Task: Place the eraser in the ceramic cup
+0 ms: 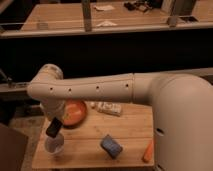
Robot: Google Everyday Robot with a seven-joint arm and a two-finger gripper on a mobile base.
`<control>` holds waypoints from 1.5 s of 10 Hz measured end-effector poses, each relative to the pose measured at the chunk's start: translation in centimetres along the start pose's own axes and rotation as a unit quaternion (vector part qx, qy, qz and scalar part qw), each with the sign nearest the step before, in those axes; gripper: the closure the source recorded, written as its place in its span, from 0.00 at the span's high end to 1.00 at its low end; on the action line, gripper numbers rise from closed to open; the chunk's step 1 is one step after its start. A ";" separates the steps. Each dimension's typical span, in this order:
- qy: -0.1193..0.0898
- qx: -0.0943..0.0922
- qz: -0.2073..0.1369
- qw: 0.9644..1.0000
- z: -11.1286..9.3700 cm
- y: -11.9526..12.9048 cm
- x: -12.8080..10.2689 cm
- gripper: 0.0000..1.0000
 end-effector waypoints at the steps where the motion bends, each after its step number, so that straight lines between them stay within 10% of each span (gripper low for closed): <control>1: 0.001 0.000 -0.001 1.000 0.1 0.0 0.1 0.01; 15: -0.007 -0.003 -0.021 1.000 2.0 0.4 -0.9 0.01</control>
